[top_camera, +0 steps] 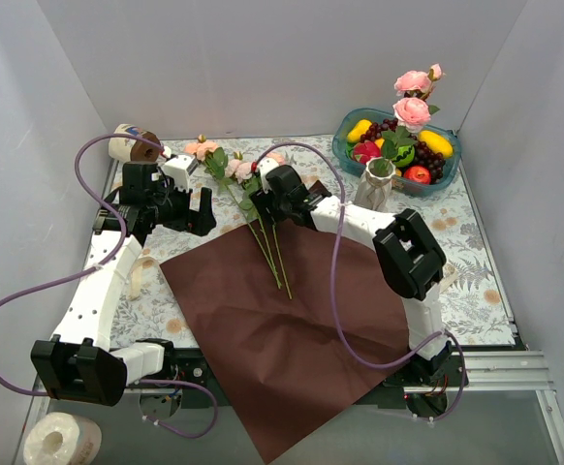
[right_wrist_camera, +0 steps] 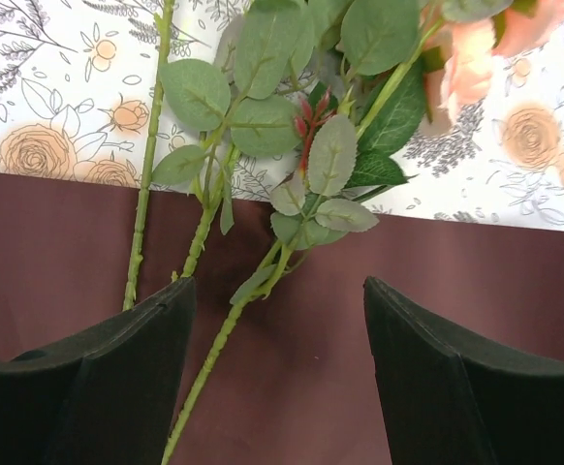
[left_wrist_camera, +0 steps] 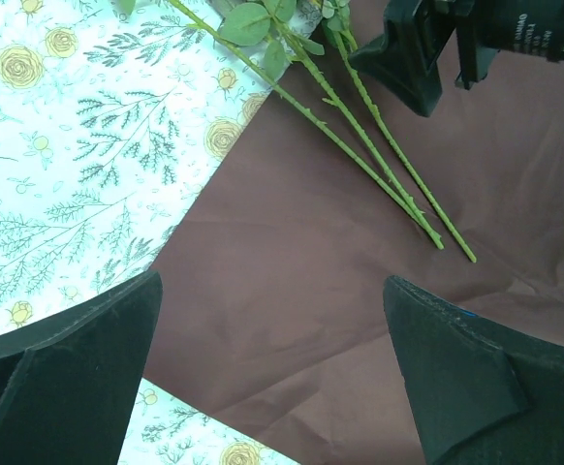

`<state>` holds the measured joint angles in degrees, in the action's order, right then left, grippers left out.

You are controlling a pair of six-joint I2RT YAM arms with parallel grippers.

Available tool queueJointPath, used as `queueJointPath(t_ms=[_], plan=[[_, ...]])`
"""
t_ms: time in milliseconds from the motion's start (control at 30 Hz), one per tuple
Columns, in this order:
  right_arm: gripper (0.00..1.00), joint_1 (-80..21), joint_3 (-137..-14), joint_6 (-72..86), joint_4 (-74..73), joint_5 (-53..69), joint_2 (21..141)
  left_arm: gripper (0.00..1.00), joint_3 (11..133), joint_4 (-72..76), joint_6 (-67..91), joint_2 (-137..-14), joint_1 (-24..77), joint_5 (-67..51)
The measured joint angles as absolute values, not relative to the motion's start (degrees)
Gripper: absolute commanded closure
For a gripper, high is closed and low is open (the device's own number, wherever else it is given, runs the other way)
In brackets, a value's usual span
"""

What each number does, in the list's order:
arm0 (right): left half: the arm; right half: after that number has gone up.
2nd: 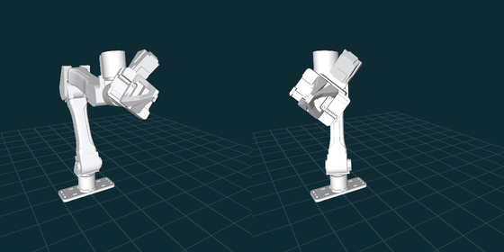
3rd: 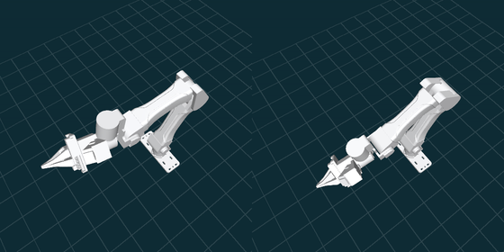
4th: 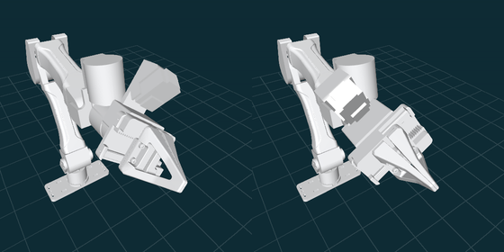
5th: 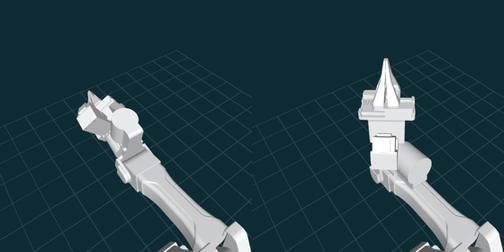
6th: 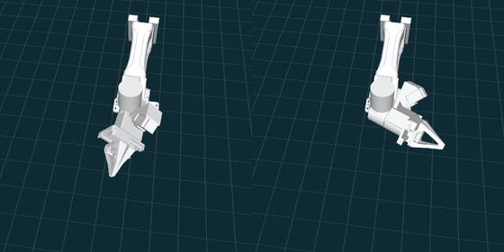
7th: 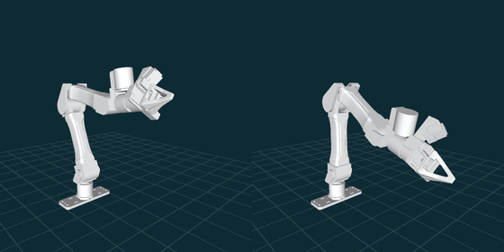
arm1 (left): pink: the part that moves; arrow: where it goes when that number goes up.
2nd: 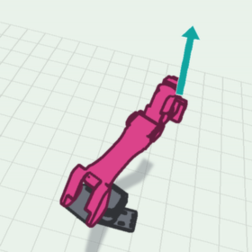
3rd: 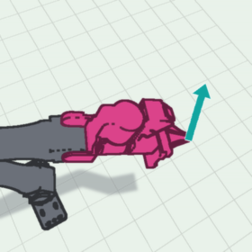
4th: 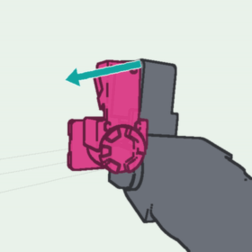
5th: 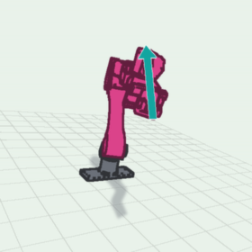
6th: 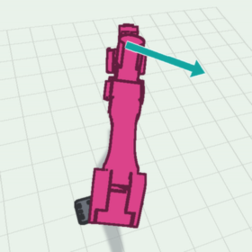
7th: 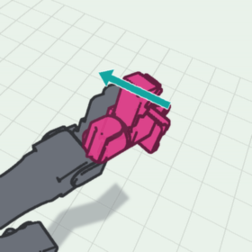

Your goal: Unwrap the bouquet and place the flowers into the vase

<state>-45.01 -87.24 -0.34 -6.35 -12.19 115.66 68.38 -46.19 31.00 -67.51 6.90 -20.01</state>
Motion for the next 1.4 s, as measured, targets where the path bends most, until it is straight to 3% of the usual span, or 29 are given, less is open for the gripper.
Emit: queueJointPath(t_ms=[333, 700, 800, 1000, 1133, 1233, 1267, 1300, 1400], plan=[[0.29, -43.53, -91.77, 4.62, -5.82, -9.43, 123.28, 0.02, 68.38, -46.24, 29.69, -67.51, 6.26, -19.49], [0.45, -40.93, -95.09, 6.74, -6.04, -7.44, 128.07, 0.02, 68.38, -46.24, 28.49, -67.42, 6.15, -19.53], [0.44, -40.95, -95.15, 7.35, -6.17, -7.07, 128.11, 0.02, 68.38, -46.22, 28.21, -67.42, 6.15, -19.53], [0.33, -41.23, -93.3, 7.49, -6.07, -7.55, 127.76, 0.02, 68.36, -46.19, 27.86, -67.42, 6.15, -19.55], [0.36, -41.78, -91.66, 6.96, -5.74, -8.95, 126.8, 0.02, 68.38, -46.06, 27.88, -67.4, 6.15, -19.79], [0.51, -41.91, -91.66, 6.94, -5.76, -9.45, 126.82, 0.02, 68.36, -46.04, 27.88, -67.33, 6.11, -19.99], [0.6, -41.93, -91.66, 6.92, -5.72, -9.45, 126.8, 0.02, 68.36, -46.06, 27.86, -67.26, 6.11, -20.01], [0.78, -42.02, -91.66, 7.05, -5.69, -9.54, 126.8, 0.02, 68.36, -46.09, 27.86, -67.16, 6.11, -20.01], [0.94, -42.15, -91.96, 6.92, -5.96, -10.35, 126.82, 0.02, 68.36, -46.24, 27.66, -66.65, 6.11, -20.01]])
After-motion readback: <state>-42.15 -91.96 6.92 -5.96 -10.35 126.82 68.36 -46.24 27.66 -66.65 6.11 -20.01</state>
